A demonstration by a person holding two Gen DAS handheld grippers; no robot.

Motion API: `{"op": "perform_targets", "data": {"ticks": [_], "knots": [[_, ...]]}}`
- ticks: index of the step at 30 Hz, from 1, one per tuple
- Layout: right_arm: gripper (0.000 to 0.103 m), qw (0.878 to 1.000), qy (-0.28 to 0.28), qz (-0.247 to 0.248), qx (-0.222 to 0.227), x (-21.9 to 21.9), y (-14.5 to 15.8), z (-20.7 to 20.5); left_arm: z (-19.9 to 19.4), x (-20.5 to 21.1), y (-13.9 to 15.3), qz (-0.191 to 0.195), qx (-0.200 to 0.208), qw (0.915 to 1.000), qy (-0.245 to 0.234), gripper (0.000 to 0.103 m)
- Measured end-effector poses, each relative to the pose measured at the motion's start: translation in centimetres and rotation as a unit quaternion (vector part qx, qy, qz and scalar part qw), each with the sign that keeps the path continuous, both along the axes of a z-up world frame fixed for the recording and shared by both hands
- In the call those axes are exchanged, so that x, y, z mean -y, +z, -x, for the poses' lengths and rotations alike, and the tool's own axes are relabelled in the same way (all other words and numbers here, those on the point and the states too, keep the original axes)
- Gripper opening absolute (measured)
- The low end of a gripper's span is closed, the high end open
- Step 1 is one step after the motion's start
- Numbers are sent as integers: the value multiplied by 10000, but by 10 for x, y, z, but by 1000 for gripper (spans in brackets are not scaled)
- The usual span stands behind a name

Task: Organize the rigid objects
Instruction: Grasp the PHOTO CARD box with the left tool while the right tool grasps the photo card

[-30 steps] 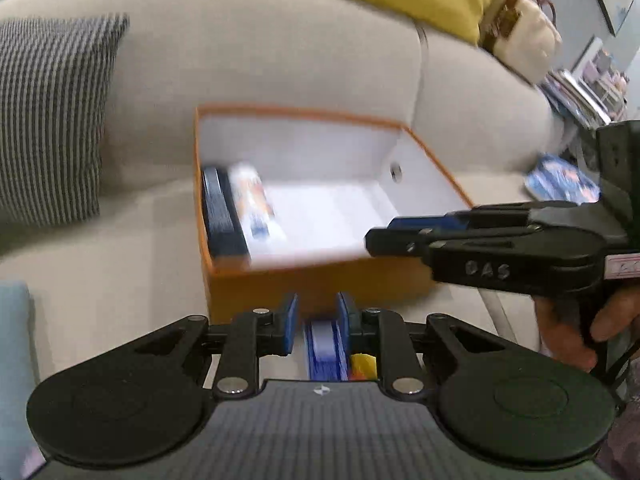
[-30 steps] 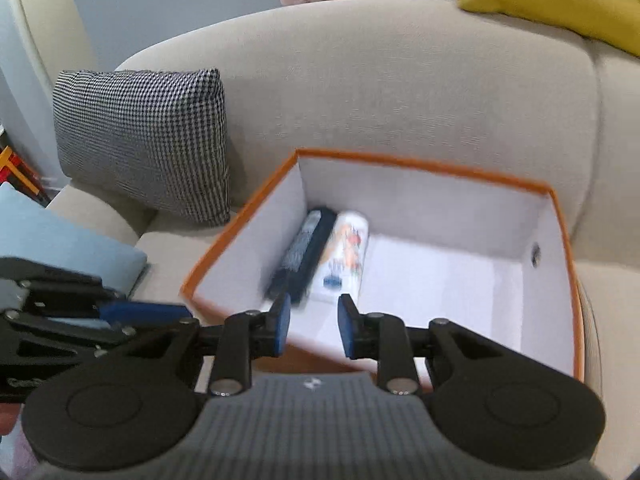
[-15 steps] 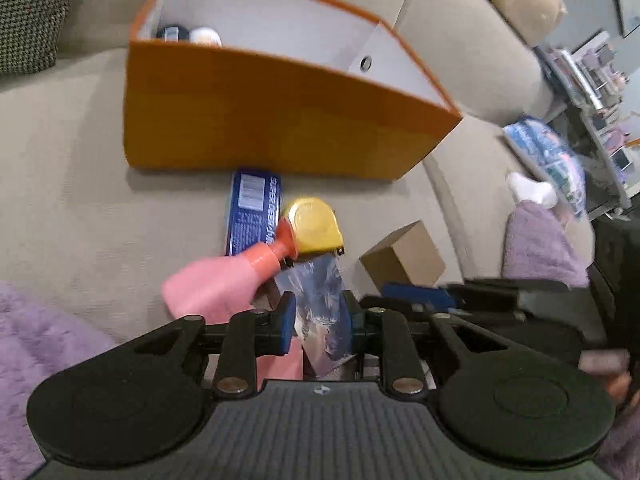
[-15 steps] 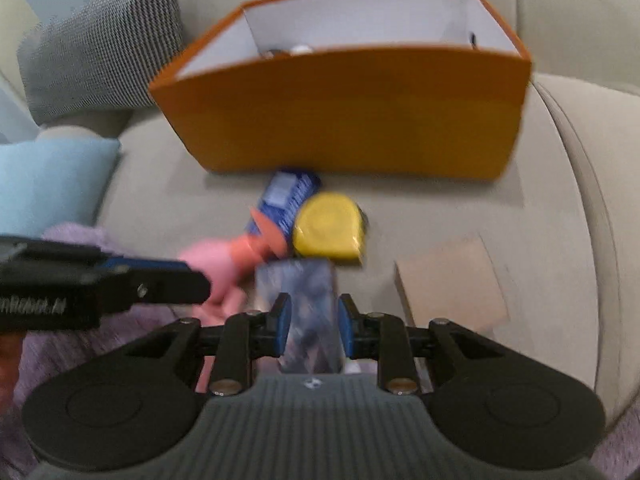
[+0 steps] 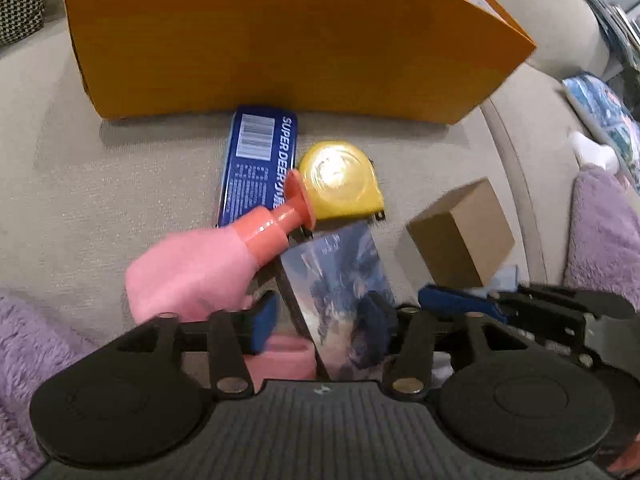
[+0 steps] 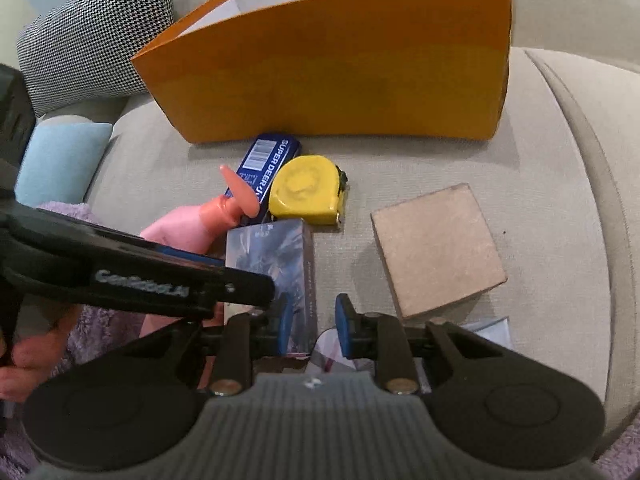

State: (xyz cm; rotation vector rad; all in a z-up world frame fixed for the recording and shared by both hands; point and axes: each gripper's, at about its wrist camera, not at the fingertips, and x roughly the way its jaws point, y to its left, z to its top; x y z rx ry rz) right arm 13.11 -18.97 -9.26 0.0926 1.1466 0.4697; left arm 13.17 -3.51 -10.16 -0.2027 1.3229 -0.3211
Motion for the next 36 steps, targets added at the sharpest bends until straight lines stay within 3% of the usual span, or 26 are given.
{"op": "perform_targets", "data": {"ticks": [5, 10, 15, 20, 22, 25, 29, 36], "knots": [[22, 10000, -40, 8, -57, 2, -6, -3, -4, -4, -15, 389, -40, 9991, 154, 72], [21, 10000, -67, 39, -18, 0, -8, -5, 1, -5, -12, 377, 49, 9992, 133, 66], [18, 9998, 5, 141, 127, -3, -5, 0, 7, -6, 1, 368, 238, 9987, 262, 40], [15, 9993, -73, 301, 193, 0, -5, -1, 15, 0, 27, 552, 599, 9966, 81, 27], [14, 9994, -148, 303, 99, 2, -9, -2, 15, 8, 27, 599, 543, 9967, 57, 27], [13, 9996, -172, 235, 62, 4, -10, -3, 14, 18, 20, 345, 524, 9980, 7, 28], [14, 9996, -164, 210, 86, 5, -7, -1, 13, 18, 12, 399, 461, 9981, 47, 27], [17, 9996, -243, 107, 105, 12, 14, 11, 29, 15, 25, 482, 627, 9966, -223, 25]]}}
